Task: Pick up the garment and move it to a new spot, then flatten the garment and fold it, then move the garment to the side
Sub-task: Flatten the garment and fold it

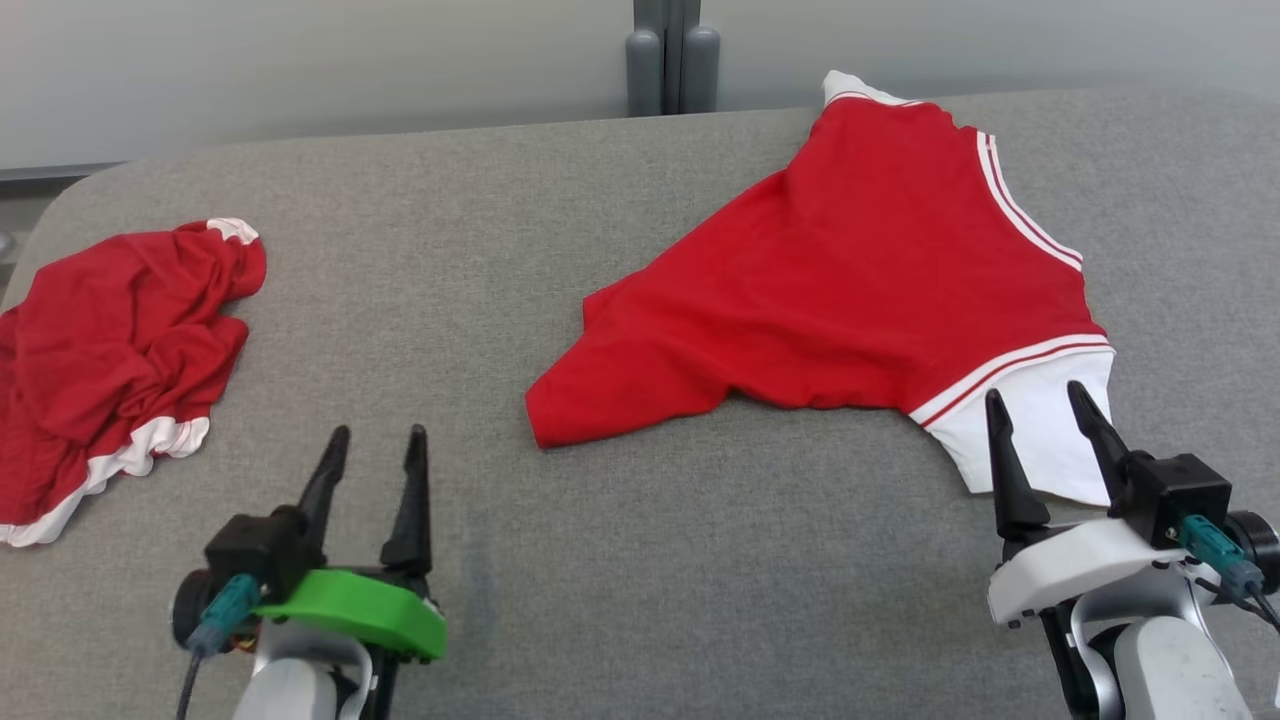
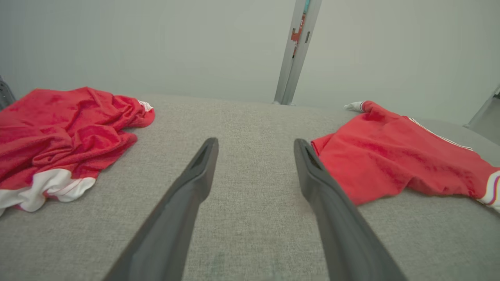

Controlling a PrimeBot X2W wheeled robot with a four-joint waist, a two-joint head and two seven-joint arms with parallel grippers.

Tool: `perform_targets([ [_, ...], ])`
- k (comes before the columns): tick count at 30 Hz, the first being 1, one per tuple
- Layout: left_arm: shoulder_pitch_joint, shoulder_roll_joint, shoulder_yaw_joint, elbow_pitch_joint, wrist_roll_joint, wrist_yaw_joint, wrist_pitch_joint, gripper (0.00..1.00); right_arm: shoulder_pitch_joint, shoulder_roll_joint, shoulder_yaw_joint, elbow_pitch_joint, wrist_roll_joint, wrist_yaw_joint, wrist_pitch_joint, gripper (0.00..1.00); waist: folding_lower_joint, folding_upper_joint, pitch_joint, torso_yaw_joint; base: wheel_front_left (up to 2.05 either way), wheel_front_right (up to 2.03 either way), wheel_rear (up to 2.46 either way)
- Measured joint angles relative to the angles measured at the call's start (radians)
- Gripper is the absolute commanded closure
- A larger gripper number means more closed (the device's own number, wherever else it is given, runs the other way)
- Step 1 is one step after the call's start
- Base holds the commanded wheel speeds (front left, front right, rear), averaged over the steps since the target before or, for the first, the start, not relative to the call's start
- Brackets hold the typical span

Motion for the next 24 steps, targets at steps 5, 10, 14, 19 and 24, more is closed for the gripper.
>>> perform_targets([
  [5,-0.11,0.012,-0.108,0.129,-0.081,0.0,0.106,0.0,-0.024,0.0,0.042,0.009,0.001,0.0,-0.003,0.0,0.0,0.0,0.019,-0.024,0.0,0.0,0.0],
  [10,-0.21,0.013,-0.196,0.243,-0.182,0.0,0.214,0.0,-0.038,0.003,0.081,0.032,0.022,0.0,-0.006,0.0,0.0,0.0,0.04,-0.062,0.0,0.0,0.0],
  [14,-0.275,0.005,-0.198,0.302,-0.256,0.0,0.26,0.0,-0.052,0.006,0.099,0.043,0.029,0.0,-0.015,0.0,0.0,0.0,0.058,-0.091,0.0,0.0,0.0],
  [19,-0.315,0.004,-0.182,0.378,-0.287,0.012,0.33,0.0,-0.066,0.008,0.094,0.055,0.032,0.0,-0.028,0.0,0.0,0.0,0.08,-0.122,0.0,0.0,0.0],
  [24,-0.338,0.0,-0.18,0.39,-0.308,0.01,0.331,0.67,-0.067,0.009,0.082,0.061,0.032,0.0,-0.036,0.0,0.0001,0.0,0.095,-0.137,0.0,0.0,0.0],
])
